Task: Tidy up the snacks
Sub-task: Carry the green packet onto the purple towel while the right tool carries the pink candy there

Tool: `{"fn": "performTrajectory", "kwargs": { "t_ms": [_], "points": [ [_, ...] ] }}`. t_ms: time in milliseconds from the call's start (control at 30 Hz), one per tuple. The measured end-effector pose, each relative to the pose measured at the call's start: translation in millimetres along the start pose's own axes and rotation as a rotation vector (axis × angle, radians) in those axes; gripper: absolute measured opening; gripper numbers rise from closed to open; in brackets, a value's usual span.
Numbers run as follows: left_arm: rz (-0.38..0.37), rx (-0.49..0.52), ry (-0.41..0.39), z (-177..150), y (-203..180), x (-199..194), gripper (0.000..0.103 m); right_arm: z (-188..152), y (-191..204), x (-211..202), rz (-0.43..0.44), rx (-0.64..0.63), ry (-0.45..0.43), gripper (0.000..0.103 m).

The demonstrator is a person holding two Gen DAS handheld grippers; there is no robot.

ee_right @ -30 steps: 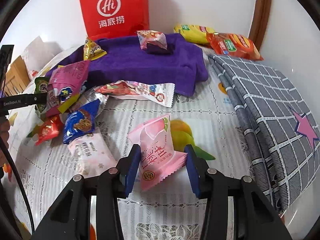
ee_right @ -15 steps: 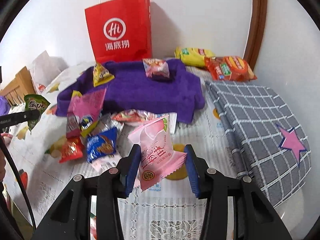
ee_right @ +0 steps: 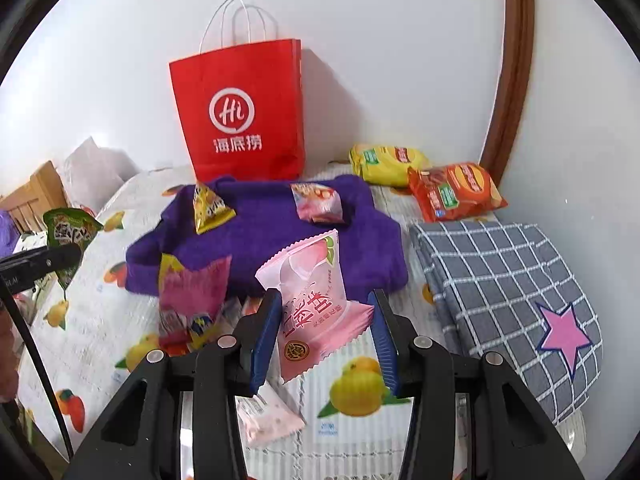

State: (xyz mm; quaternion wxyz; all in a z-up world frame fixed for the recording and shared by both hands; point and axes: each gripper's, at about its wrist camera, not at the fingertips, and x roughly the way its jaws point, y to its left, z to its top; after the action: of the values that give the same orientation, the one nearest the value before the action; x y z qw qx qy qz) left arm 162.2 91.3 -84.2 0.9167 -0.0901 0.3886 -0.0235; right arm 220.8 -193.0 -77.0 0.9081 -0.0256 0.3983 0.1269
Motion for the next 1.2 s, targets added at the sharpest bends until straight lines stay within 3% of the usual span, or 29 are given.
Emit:
{"fn": "performTrajectory", "kwargs": {
  "t_ms": [767,933,1200],
  "points": [
    [0.006,0.012,-0.026,55.9,-6.2,37.3,0.049,62.7,-4.4,56.4,0.082,0.071,-0.040,0.044],
    [0.016,0.017,-0.032,68.9,-6.2,48.6,0.049,68.3,-5.0,75.2,0.070,0.051,-0.038,0.044],
    [-0.007,-0.045,0.016,68.3,11.4,81.4,0.049,64.6,-12.0,126.5,0.126,0.089,0.018,0.044]
  ]
}}
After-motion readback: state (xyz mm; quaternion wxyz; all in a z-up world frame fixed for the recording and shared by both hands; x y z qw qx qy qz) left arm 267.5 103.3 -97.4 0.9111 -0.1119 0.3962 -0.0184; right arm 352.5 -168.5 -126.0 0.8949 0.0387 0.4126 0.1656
